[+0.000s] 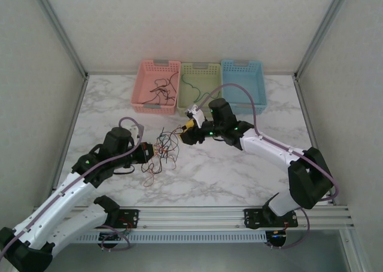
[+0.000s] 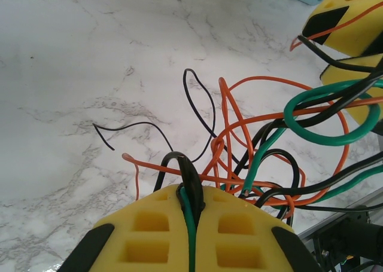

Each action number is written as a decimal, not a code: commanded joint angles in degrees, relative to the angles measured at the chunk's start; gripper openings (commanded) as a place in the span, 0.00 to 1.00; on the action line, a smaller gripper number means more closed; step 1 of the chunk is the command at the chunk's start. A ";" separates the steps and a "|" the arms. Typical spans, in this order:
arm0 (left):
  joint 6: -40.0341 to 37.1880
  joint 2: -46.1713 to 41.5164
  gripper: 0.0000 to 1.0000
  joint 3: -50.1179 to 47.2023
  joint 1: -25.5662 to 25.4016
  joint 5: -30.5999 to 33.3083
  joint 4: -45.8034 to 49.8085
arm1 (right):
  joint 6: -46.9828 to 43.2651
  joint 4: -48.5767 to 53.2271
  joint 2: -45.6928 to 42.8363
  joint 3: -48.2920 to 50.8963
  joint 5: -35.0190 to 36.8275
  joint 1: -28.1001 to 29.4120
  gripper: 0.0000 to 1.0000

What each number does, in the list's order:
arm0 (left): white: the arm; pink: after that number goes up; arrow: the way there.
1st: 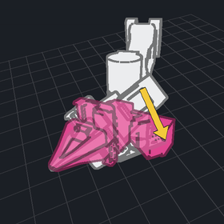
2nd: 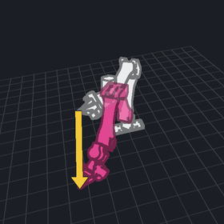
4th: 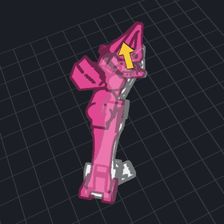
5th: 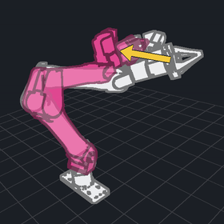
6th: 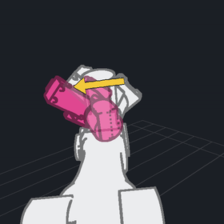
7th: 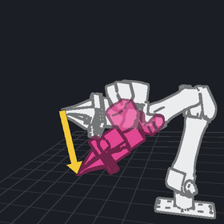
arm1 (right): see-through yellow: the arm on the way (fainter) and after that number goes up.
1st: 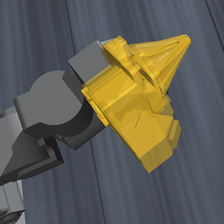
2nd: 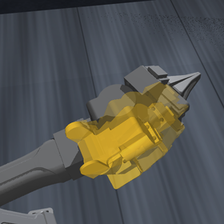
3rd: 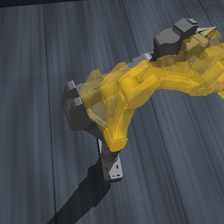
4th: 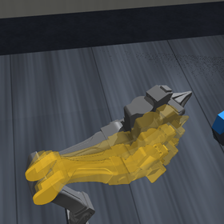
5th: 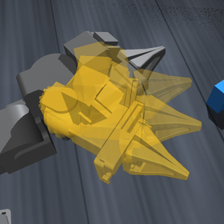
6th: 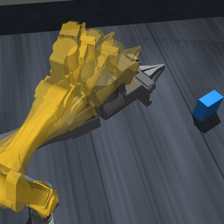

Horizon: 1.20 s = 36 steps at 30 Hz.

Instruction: Untangle the cables

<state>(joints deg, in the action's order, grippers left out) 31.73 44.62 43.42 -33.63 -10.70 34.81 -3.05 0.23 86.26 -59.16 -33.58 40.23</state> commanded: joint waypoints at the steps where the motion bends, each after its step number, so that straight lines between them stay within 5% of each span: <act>1: -0.44 -0.31 0.00 1.79 0.40 -1.37 1.15 | -1.70 -1.11 0.49 -2.27 1.33 -0.24 0.41; 6: -0.35 -0.56 0.00 1.77 0.39 -1.40 1.23 | -1.78 -1.17 0.88 -2.48 1.03 -0.24 0.17; 11: -0.35 -0.57 0.00 1.75 0.32 -1.42 1.35 | -1.87 -2.15 0.32 -1.51 1.59 -0.57 0.09; 17: -0.35 -0.50 0.00 1.67 0.32 -1.68 1.24 | -1.96 -2.49 0.57 -1.40 2.76 -0.68 0.41; 26: -0.35 -0.18 0.00 1.41 0.31 -1.96 1.05 | -2.76 -2.58 2.82 -3.41 1.12 -0.68 0.46; 36: -0.08 -0.29 0.00 0.86 0.27 -1.50 0.77 | -1.79 -4.77 1.36 -2.40 0.99 -0.76 0.03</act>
<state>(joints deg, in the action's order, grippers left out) 31.73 44.62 43.42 -33.63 -11.55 35.86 -4.91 -2.35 88.90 -60.90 -32.18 39.88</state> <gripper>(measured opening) 0.059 0.064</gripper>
